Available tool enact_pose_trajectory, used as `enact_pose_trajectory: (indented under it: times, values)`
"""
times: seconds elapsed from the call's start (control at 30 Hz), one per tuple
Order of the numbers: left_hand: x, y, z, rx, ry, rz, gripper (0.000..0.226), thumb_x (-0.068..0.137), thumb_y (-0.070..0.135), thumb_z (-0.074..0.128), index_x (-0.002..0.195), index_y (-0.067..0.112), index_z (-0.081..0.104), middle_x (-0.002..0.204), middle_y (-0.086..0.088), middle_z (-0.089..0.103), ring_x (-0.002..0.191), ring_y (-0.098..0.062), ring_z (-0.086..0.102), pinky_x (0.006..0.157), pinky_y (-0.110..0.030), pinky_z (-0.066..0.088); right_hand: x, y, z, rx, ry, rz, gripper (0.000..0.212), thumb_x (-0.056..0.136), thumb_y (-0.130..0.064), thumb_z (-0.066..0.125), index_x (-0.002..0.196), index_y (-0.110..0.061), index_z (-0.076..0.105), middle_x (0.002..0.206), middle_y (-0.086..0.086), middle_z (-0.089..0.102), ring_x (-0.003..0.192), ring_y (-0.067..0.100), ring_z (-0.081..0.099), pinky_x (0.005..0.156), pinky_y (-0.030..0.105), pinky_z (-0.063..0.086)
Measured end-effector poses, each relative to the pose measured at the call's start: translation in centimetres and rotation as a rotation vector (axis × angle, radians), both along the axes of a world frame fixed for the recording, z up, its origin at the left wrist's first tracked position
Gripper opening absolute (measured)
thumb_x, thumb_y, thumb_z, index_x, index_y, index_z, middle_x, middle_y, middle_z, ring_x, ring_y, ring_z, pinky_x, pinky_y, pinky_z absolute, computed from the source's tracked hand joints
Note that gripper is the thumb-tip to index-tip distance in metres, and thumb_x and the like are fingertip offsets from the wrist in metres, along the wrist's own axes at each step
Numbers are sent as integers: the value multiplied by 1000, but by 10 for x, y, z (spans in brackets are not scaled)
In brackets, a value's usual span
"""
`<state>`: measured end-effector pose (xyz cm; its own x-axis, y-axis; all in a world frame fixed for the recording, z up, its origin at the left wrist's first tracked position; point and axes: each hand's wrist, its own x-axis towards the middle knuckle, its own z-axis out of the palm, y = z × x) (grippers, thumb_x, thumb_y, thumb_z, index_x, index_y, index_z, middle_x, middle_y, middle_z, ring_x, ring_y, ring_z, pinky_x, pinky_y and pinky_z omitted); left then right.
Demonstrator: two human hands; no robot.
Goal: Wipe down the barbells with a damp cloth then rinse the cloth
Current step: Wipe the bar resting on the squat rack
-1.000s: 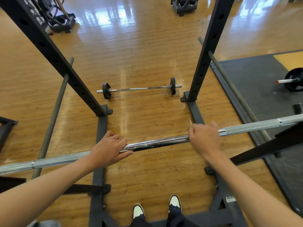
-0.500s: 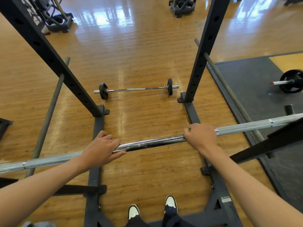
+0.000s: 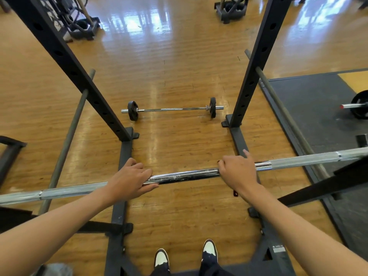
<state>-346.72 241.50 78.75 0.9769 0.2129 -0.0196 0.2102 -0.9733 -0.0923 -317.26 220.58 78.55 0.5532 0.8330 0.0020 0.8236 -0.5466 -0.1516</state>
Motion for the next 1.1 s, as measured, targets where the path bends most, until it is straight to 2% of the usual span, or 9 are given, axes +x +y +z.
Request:
enact_pose_trajectory:
  times: [0.17,0.3,0.47,0.53,0.63,0.73,0.87,1.0,1.1]
  values:
    - [0,-1,4,-35,46,0,53,101,71,21,91,30,53,81,14,61,77,-10,51,89,-36,42,-82,36,-5,137,-42,149,40,101,-34,32,76,-24,61,71,-7,64,67,19,62,112,48,33]
    - [-23,14,5,-21,33,-49,51,102,69,24,100,29,56,90,14,59,83,-10,53,89,-34,44,-70,21,-8,180,-150,270,30,103,-37,40,89,-26,63,79,-6,66,78,21,63,115,55,31]
    - [-68,47,2,57,11,-104,51,103,66,24,96,28,58,85,12,61,78,-12,54,86,-35,46,-30,-18,-12,187,-181,26,49,106,-44,21,105,-22,66,92,-2,66,88,25,63,105,56,35]
    - [-70,49,0,40,-1,-127,49,103,65,26,95,28,57,84,13,63,76,-11,55,86,-36,45,-32,-19,-15,200,-169,-88,45,105,-41,25,103,-21,65,90,-1,66,85,25,60,99,57,40]
    - [-67,49,0,28,-35,-146,54,103,65,22,95,26,58,82,13,63,74,-13,56,85,-37,45,-52,2,-9,207,-167,-184,37,102,-32,34,91,-19,67,85,1,67,83,27,61,106,58,36]
    - [-70,51,-3,34,-57,-154,57,103,65,19,94,25,58,80,12,63,72,-13,55,83,-37,46,-80,17,-13,214,-137,-44,39,103,-35,32,91,-21,66,85,-2,65,84,25,61,106,51,36]
    - [-69,51,-3,40,-76,-153,56,102,65,21,92,26,59,79,13,63,70,-11,55,83,-36,47,-65,3,-14,222,-155,148,30,105,-36,37,104,-24,65,89,-8,63,87,18,60,109,46,37]
    - [-69,50,-2,57,-109,-156,50,102,63,28,88,24,56,74,12,62,67,-12,54,82,-35,46,-45,4,-5,167,-111,-18,37,100,-35,30,74,-26,55,67,-11,51,67,17,53,112,50,34]
    - [-70,49,-5,57,-108,-138,52,103,64,25,87,24,54,73,12,62,66,-13,54,81,-35,46,-75,34,-2,153,-60,-92,40,95,-35,28,64,-26,52,61,-10,52,65,18,57,109,49,36]
